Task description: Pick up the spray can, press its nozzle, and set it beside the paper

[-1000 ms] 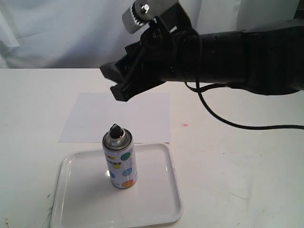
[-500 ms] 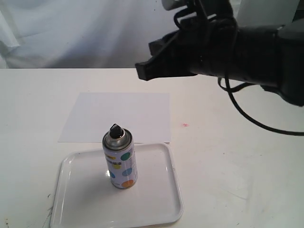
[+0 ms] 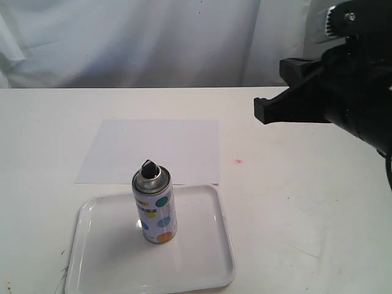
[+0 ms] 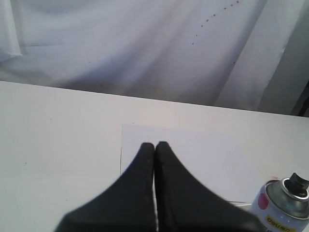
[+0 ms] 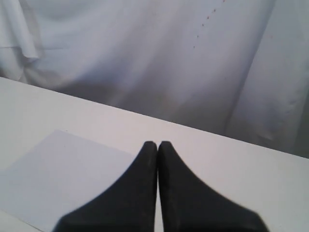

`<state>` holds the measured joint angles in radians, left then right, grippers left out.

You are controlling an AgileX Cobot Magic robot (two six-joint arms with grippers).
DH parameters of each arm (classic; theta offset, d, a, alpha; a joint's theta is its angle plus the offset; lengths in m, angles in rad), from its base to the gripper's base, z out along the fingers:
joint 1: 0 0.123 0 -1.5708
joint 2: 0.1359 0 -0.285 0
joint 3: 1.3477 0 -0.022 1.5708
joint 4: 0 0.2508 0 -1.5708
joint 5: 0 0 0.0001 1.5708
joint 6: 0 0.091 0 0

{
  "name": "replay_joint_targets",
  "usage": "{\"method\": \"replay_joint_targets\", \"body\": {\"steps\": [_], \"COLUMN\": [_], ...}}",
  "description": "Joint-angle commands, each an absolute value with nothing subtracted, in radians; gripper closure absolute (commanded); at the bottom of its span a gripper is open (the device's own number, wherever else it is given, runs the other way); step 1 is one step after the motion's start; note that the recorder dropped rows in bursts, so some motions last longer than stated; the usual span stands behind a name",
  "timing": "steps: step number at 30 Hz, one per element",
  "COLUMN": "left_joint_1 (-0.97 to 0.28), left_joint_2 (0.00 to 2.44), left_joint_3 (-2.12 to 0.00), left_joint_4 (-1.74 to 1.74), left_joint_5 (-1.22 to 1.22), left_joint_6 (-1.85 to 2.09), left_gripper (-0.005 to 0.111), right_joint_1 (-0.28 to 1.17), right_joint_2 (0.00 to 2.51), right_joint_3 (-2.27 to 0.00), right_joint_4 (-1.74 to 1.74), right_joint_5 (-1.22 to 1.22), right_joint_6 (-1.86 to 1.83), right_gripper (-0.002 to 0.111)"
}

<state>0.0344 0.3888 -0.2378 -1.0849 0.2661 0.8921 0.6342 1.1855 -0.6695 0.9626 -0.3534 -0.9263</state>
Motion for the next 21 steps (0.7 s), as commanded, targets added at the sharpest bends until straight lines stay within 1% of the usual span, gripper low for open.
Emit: {"method": "replay_joint_targets", "body": {"steps": [1,4,10,14,18,21], "left_joint_1": [0.029,0.029,0.029,0.029,0.029,0.029], "left_joint_2": [0.383,0.383,0.383,0.383,0.383,0.383], "left_joint_3": [-0.235,-0.235,-0.235,-0.235,-0.235,-0.235], "left_joint_4": [-1.089,-1.089,-1.089,-1.089,-1.089,-1.089], "left_joint_5": [0.266,0.266,0.266,0.266,0.266,0.266], "left_joint_6": [0.893,0.893,0.893,0.893,0.893,0.893], "left_gripper": [0.107,0.107,0.107,0.107,0.107,0.107], "right_joint_1": [0.634,0.634,0.634,0.634,0.634,0.634], "right_joint_2": [1.163,1.163,1.163,1.163,1.163,1.163], "right_joint_3": [-0.631,-0.631,-0.631,-0.631,-0.631,-0.631], "right_joint_4": [0.654,0.593,0.586,0.586,0.582,0.582], "right_joint_5": [-0.363,-0.361,-0.311,-0.301,-0.312,-0.312], "right_joint_6": [-0.641,-0.556,-0.493,-0.493,-0.616,-0.618], "right_gripper": [0.108,0.108,0.108,0.108,0.108,0.108]}}
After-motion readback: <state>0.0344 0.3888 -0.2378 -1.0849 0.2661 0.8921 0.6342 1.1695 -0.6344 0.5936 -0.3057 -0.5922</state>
